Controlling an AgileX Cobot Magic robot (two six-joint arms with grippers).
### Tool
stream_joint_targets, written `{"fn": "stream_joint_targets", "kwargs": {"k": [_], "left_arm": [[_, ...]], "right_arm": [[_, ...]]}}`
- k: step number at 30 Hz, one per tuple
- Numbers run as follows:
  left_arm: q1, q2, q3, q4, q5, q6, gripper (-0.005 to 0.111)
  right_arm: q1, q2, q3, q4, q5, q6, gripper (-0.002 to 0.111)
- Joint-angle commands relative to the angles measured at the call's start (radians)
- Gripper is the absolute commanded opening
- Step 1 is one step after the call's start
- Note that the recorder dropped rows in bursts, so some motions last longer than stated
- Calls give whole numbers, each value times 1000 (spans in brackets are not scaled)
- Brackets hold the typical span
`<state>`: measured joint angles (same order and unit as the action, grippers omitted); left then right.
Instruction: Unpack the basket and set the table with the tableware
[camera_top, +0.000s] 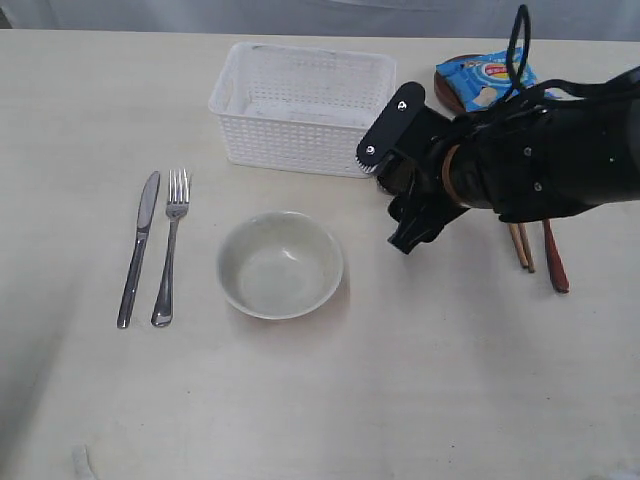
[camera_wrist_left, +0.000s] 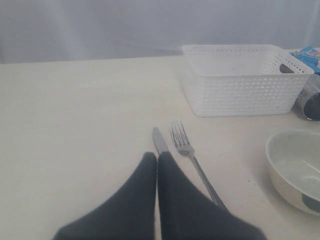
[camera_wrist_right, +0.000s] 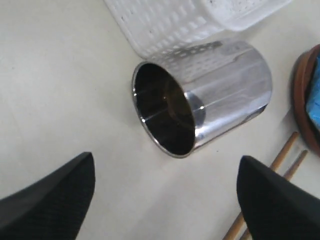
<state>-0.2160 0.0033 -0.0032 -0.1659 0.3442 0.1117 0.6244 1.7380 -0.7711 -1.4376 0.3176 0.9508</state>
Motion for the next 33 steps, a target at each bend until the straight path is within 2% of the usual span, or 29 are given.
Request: {"fn": "stream_joint_targets", "kwargs": {"k": [1,6,10,16,18,24,25,33], "left_arm": [[-6,-3,3,4,-2,-1,0],[-6,-3,3,4,-2,-1,0],[-6,-3,3,4,-2,-1,0],[-6,-3,3,2,-2,-1,0],[-6,-3,3,2,-2,-1,0],[-6,-3,3,2,-2,-1,0],[-6,-3,3,2,-2,-1,0],[-6,-3,3,2,-2,-1,0]], "right_arm": [[-7,48,-20,-12,-7,38,73],[-7,113,-100,-12,8,82,73],[-7,145,-148,-12,100,85,73],[-7,199,-181,-54,103,85,72],[-7,209,-181,-56,105,85,62],[-7,219,-181,-56,105,85,5],[-7,219,-181,-55,111,87,0],[-7,153,-181,-3,199,85,0]]}}
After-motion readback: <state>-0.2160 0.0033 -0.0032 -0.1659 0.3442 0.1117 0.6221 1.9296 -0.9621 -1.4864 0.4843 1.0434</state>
